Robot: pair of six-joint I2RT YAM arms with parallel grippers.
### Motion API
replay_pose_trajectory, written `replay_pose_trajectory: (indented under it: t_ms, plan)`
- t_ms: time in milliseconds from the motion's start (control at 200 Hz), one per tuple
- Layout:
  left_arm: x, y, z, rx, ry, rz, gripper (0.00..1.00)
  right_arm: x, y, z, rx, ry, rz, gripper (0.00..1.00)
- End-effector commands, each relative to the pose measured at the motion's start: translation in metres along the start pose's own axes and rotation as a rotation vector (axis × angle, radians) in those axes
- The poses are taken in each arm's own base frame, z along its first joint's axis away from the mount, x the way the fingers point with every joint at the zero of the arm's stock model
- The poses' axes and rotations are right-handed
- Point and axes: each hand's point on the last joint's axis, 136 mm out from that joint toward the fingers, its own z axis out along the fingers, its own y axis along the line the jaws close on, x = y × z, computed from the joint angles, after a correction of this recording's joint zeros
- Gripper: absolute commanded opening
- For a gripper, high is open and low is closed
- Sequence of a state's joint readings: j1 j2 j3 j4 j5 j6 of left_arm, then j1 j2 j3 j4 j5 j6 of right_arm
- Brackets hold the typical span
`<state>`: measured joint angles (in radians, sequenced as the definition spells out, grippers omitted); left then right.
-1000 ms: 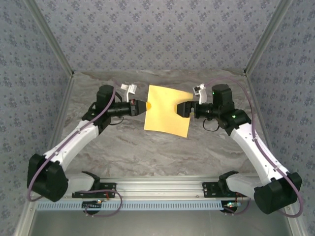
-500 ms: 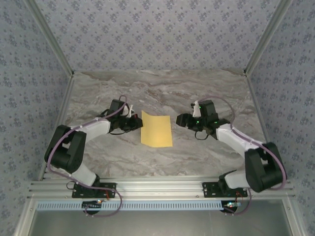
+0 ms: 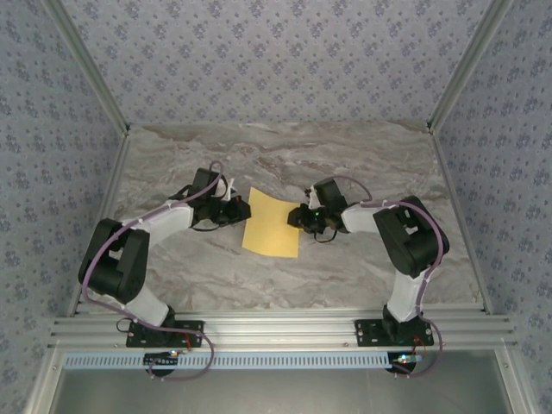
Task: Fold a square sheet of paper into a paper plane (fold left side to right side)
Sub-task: Place a square sheet of paper at the center of the table, then first fold in half a square sheet of paper at the center of the table.
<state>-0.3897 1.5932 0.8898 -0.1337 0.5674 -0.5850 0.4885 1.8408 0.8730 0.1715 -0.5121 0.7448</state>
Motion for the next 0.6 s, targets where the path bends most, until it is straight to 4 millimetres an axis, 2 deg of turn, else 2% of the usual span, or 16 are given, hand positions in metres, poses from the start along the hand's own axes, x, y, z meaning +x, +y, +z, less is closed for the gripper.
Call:
replay_pose_trajectory:
  t_ms: [0,140,265,425,595]
  plan:
    - [-0.006,-0.021,-0.001,0.087,0.007,-0.006,0.18,0.011,-0.018,0.007,0.095,0.039,0.028,0.26]
    - [-0.008,-0.042,0.004,0.185,0.011,-0.024,0.35,0.019,-0.028,0.005,0.137,0.059,0.019,0.26]
    - [-0.01,-0.064,0.012,0.26,0.02,-0.021,0.49,0.017,-0.023,0.004,0.104,0.056,0.008,0.26]
    - [-0.008,-0.077,0.03,0.282,0.052,-0.011,0.57,0.007,-0.009,0.0,0.042,0.034,0.001,0.28]
    - [-0.006,-0.075,0.045,0.276,0.067,-0.023,0.57,-0.014,0.015,-0.023,-0.06,-0.038,-0.022,0.33]
